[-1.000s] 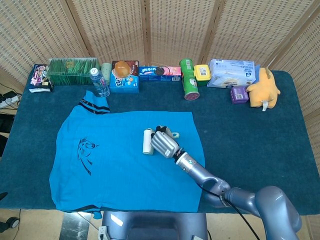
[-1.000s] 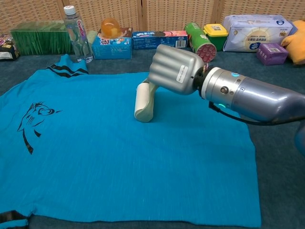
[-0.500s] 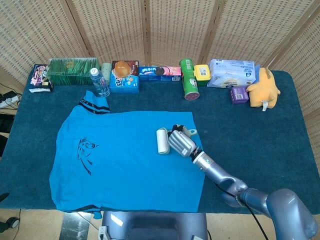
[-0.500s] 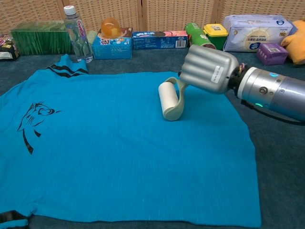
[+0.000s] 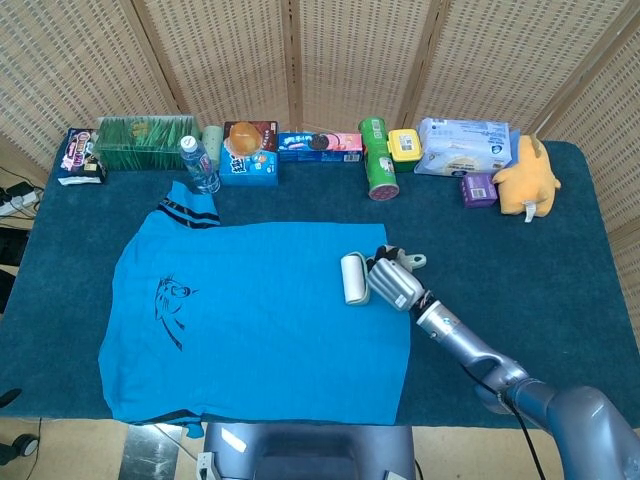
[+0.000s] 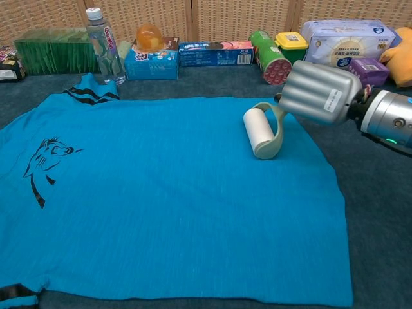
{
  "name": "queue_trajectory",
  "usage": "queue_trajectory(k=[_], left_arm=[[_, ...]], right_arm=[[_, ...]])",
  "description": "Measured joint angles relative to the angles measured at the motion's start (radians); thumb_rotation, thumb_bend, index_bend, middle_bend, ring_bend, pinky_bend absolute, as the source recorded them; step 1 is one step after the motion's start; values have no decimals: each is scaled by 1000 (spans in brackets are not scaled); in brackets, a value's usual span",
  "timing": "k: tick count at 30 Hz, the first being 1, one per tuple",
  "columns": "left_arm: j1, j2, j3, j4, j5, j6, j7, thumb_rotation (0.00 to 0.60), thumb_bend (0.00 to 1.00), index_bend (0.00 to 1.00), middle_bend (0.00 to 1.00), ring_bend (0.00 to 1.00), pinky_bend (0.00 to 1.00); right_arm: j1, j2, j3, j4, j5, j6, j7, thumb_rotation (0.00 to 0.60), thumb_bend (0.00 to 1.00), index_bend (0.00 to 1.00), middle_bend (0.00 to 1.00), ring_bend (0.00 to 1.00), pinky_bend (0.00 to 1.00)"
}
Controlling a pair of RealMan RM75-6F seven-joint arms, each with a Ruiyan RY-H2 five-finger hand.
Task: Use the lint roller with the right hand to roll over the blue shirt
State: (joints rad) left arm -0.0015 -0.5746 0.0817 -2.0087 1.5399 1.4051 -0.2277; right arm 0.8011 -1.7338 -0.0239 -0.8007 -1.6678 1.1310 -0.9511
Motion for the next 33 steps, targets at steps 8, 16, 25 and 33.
queue_trajectory(k=[8,16,25,33], left_arm=[[5,0,3,1,9,9,-4,600,122,0,0,0,40],[8,0,4,5,12,15,-11,600,121,0,0,0,40],[7,2,5,9,14,14,-20,600,121,0,0,0,40],[7,5,5,15,13,16,-35,600,122,0,0,0,40]], right_arm=[[-37,-12,-25,91,-26,39,58,600,1000,623,638,610,1000],[-41,-29,-18,130,-34,51,79,600,1000,623,638,610,1000],[-17,-46,5,107,-32,37,29,600,1000,624,638,611,1000],[8,-75,27,28,-36,26,-53,600,1000,623,638,611,1000]])
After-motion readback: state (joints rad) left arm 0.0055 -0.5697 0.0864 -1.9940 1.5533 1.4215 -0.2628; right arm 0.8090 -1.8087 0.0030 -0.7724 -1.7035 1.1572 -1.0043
